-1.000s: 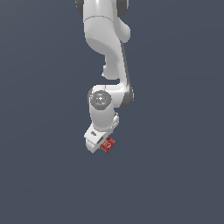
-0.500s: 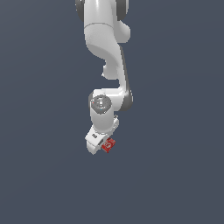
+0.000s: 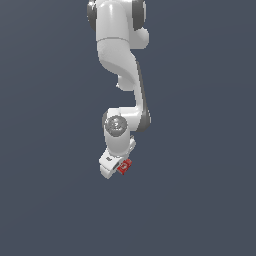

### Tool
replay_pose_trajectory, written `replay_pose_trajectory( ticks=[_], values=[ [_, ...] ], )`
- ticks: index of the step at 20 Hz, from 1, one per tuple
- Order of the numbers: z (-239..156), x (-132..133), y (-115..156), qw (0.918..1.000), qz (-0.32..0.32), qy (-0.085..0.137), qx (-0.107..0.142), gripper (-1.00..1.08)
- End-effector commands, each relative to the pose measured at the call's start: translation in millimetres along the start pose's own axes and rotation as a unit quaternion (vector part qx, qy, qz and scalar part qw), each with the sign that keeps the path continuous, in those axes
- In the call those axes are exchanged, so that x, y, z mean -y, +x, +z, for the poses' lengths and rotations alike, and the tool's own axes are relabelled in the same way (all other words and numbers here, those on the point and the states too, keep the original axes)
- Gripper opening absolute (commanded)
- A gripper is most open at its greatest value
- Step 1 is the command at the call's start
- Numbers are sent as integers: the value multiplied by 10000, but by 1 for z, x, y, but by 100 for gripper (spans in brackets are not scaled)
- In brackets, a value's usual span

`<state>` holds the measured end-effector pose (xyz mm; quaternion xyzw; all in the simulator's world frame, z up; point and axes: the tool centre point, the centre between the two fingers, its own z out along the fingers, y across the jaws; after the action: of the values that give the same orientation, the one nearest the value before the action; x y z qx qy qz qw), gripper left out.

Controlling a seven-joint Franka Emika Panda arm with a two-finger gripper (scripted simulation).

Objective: Pick up the object and move it to a goal position.

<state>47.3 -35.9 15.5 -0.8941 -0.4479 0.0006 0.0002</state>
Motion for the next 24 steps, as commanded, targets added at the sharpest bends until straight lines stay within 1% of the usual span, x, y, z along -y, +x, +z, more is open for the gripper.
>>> replay_pose_trajectory(
  ticks=[1, 14, 19, 24],
  values=[
    [0, 0, 0, 10000, -1, -4, -3, -100],
    [-3, 1, 0, 10000, -1, -4, -3, -100],
    [-17, 7, -2, 10000, -3, -5, -4, -100],
    [-42, 16, -5, 10000, -4, -7, 1, -100]
  ],
)
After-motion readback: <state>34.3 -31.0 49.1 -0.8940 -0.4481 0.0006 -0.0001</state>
